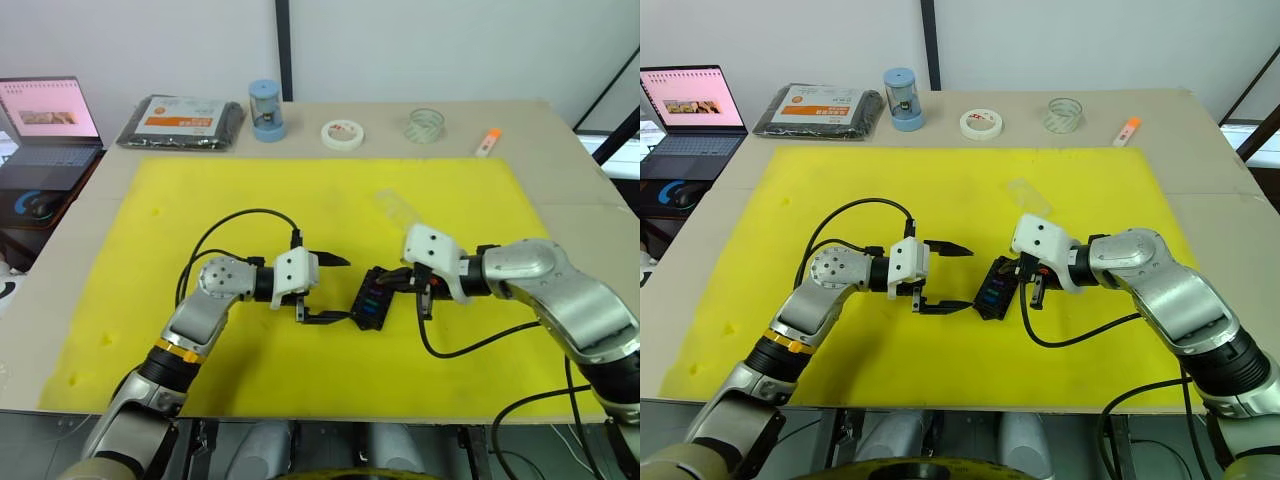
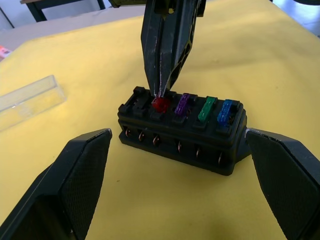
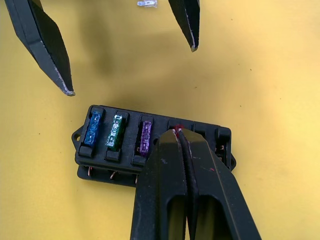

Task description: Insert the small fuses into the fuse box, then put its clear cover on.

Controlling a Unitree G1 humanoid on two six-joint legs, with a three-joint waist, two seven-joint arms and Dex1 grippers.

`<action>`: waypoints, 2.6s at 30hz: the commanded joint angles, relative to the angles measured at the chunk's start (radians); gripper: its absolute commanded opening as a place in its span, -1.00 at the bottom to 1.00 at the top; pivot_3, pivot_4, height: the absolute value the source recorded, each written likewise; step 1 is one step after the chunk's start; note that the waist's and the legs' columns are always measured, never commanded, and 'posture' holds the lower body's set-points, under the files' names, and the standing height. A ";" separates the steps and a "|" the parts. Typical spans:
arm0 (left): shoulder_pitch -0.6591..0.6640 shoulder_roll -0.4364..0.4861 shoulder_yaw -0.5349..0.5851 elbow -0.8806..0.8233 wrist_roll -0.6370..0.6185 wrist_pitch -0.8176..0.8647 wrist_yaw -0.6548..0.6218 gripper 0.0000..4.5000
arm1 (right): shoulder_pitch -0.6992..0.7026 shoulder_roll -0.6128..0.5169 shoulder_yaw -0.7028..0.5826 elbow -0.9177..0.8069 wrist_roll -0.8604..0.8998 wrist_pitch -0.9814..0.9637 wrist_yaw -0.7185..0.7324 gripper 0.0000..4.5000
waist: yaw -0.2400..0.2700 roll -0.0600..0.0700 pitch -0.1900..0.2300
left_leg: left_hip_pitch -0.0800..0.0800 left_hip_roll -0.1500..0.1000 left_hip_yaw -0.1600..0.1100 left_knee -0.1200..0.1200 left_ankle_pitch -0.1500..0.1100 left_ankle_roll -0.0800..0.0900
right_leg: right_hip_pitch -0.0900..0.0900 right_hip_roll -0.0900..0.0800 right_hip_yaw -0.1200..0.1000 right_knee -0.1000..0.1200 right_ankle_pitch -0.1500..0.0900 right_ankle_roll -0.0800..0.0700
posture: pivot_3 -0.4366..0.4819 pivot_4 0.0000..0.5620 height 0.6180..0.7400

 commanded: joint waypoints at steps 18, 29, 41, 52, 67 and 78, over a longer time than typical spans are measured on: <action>-0.010 -0.003 0.005 -0.028 -0.013 -0.002 0.006 1.00 | 0.022 0.014 0.032 0.035 -0.021 0.062 -0.016 -0.99 | 0.000 0.000 -0.001 | 0.000 0.000 0.000 0.000 0.000 0.000 | 0.000 0.000 0.000 0.000 0.000 0.000 | -0.05 -0.47 1.00; 0.001 0.008 0.020 -0.053 -0.035 -0.002 -0.004 1.00 | 0.025 0.027 -0.011 0.008 0.017 0.035 0.002 -0.99 | 0.000 0.000 -0.001 | 0.000 0.000 0.000 0.000 0.000 0.000 | 0.000 0.000 0.000 0.000 0.000 0.000 | -0.05 -0.47 1.00; 0.025 0.235 0.221 -0.128 -0.173 0.149 -0.039 1.00 | 0.074 0.038 -0.332 -0.054 0.107 -0.143 -0.014 -0.44 | 0.002 0.001 0.001 | -0.001 0.000 0.000 0.000 0.000 0.000 | -0.001 0.002 0.000 0.000 0.000 0.000 | -0.05 -0.47 1.00; 0.131 0.387 0.409 -0.060 -0.186 0.213 0.019 1.00 | 0.407 0.041 -0.569 -0.120 0.094 -0.304 -0.046 0.97 | -0.003 0.003 0.002 | 0.000 0.001 0.000 -0.001 0.000 0.000 | -0.001 0.001 0.001 0.000 0.000 0.000 | -0.05 -0.47 1.00; -0.089 0.398 0.514 0.136 -0.678 1.225 0.014 1.00 | 0.079 0.218 -0.124 -0.227 0.138 -0.244 -0.088 0.97 | 0.000 0.001 0.002 | -0.001 0.000 -0.001 0.000 -0.001 0.001 | -0.002 0.004 0.000 0.002 0.000 0.000 | -0.05 -0.47 1.00; -0.233 0.208 0.549 0.283 -0.739 1.622 0.232 1.00 | 0.042 0.227 -0.053 -0.193 0.071 -0.236 -0.116 0.97 | -0.023 0.000 0.002 | -0.001 0.000 -0.002 0.000 0.001 -0.001 | -0.003 0.004 0.001 0.003 -0.001 0.001 | -0.05 -0.47 1.00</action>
